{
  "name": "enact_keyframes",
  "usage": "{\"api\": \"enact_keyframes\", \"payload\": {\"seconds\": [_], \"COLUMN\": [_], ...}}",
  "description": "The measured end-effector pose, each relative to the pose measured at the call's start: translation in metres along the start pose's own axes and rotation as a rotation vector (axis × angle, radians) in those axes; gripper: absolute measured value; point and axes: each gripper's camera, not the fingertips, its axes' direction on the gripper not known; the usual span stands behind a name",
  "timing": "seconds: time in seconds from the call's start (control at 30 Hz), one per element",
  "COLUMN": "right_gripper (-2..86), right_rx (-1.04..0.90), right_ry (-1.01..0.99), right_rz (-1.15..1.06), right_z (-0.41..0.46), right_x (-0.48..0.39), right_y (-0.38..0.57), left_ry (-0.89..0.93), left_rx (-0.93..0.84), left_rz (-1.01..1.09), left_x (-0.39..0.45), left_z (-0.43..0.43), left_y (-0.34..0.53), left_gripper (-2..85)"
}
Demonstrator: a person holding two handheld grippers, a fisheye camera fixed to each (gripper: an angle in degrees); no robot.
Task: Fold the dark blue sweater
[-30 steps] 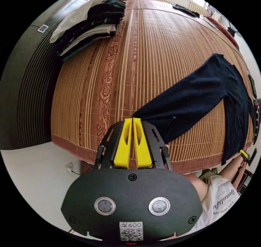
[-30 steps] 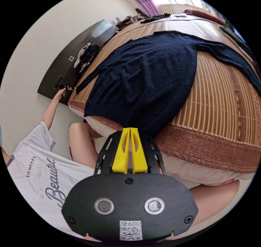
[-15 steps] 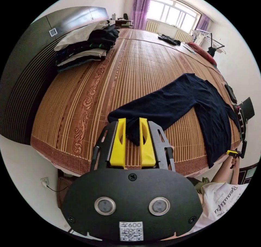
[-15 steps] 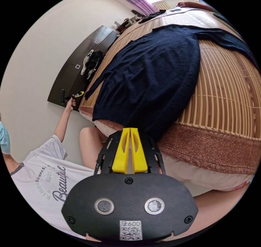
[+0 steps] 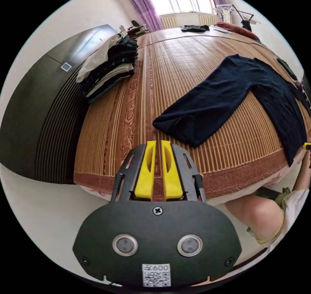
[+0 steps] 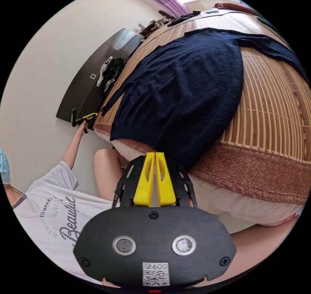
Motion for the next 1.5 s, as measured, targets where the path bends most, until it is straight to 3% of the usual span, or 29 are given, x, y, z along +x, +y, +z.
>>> {"api": "enact_keyframes", "payload": {"seconds": [0.17, 0.33, 0.6, 0.97, 1.13, 1.27, 1.33, 1.43, 1.5], "right_gripper": [-0.8, -0.8, -0.8, -0.8, -0.8, -0.8, -0.8, -0.8, -0.8], "right_rx": [-0.014, -0.012, -0.04, -0.023, -0.009, -0.003, -0.009, -0.004, -0.004], "right_ry": [-0.032, -0.056, -0.051, -0.087, -0.124, -0.124, -0.121, -0.109, -0.101], "right_rz": [0.016, 0.026, 0.001, 0.024, 0.05, 0.048, 0.047, 0.049, 0.045], "right_z": [0.004, 0.006, 0.009, 0.008, 0.009, 0.01, 0.009, 0.006, 0.005], "right_x": [0.011, 0.022, 0.03, 0.043, 0.05, 0.047, 0.046, 0.044, 0.042], "right_y": [-0.003, -0.007, -0.019, -0.024, -0.023, -0.02, -0.02, -0.019, -0.018], "left_ry": [-0.041, -0.082, -0.152, -0.406, -0.233, -0.081, -0.069, -0.148, -0.246], "left_rx": [-0.02, -0.033, -0.003, 0.152, 0.237, 0.299, 0.217, -0.087, -0.055], "left_rz": [0.158, 0.174, 0.058, -0.232, -0.174, -0.211, -0.187, -0.208, -0.182], "left_x": [0.038, 0.055, 0.064, 0.042, 0.061, 0.085, 0.099, 0.115, 0.125], "left_z": [0.0, -0.005, -0.027, -0.085, -0.113, -0.129, -0.122, -0.088, -0.097], "left_y": [-0.016, -0.024, -0.011, 0.057, 0.051, 0.026, 0.012, -0.002, 0.003], "left_gripper": [5.2, 6.7, 1.1, 2.0, 5.8, 3.7, 2.5, 1.1, 0.8]}}
